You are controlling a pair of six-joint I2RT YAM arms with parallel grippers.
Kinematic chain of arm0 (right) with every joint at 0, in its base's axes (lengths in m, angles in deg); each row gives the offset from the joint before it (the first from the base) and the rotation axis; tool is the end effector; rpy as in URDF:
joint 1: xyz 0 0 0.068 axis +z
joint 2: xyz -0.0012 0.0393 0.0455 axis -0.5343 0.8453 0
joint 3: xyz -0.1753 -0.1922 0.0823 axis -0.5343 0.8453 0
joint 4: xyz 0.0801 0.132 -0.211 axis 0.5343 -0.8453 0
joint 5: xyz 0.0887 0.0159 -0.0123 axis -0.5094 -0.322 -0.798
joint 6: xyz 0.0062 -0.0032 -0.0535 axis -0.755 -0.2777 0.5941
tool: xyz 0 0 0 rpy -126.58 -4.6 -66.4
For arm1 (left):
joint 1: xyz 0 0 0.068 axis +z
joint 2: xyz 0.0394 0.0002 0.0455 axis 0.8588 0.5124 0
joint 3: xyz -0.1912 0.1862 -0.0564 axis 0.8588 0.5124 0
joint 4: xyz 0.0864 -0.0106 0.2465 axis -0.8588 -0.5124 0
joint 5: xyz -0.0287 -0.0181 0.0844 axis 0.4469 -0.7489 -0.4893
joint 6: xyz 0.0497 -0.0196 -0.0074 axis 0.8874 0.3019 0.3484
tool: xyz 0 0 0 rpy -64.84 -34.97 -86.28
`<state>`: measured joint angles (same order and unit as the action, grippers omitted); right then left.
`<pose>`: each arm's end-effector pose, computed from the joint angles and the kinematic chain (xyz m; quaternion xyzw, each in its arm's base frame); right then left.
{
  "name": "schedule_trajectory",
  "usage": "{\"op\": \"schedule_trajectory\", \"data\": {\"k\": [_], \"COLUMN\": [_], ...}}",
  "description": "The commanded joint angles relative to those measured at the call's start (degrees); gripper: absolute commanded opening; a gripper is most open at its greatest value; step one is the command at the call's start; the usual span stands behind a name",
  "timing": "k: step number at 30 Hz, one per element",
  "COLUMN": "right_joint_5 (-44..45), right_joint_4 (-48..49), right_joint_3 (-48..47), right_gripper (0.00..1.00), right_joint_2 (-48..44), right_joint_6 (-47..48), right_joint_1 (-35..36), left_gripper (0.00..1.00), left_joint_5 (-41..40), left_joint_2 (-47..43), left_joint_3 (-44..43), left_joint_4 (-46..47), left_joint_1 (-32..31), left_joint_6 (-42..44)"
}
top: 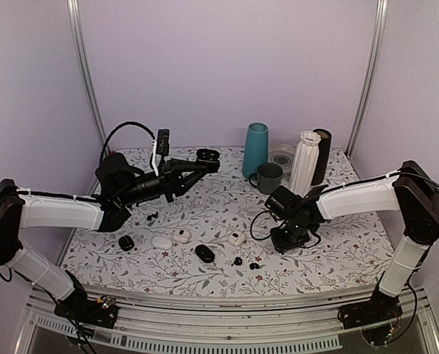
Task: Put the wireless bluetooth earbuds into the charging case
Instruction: Pick up the right earbud from the center of the board.
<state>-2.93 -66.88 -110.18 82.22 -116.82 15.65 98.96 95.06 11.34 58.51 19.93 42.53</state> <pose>0.2142 0.2310 0.1455 -0.1614 0.9776 0.0291 0.1320 0.2275 -0.2106 0.2777 0.2832 0.5712 -0.5545 0.5348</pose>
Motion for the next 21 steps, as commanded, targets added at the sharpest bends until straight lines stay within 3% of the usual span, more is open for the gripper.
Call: {"op": "schedule_trajectory", "data": {"k": [1,14,21], "right_joint_5": [-1.1,-3.3,-4.0], "right_joint_4": [-0.3,1.2,2.1], "right_joint_3": [-1.2,0.5,1.0], "right_gripper": [0.31,0.20,0.20], "right_joint_2": [1.3,0.4,-2.0], "right_joint_6": [0.8,1.4,1.0], "right_joint_1": [0.1,-0.8,-1.7], "left_gripper": [0.00,0.00,0.00], "left_joint_5": [0.4,0.5,0.8], "left_joint_2": [-1.3,-1.0,-0.9], "left_joint_3": [0.5,0.5,0.1], "left_joint_4": [0.5,0.4,-0.1], "left_joint_1": [0.9,1.0,1.3], "left_joint_6": [0.4,0.3,0.2]}}
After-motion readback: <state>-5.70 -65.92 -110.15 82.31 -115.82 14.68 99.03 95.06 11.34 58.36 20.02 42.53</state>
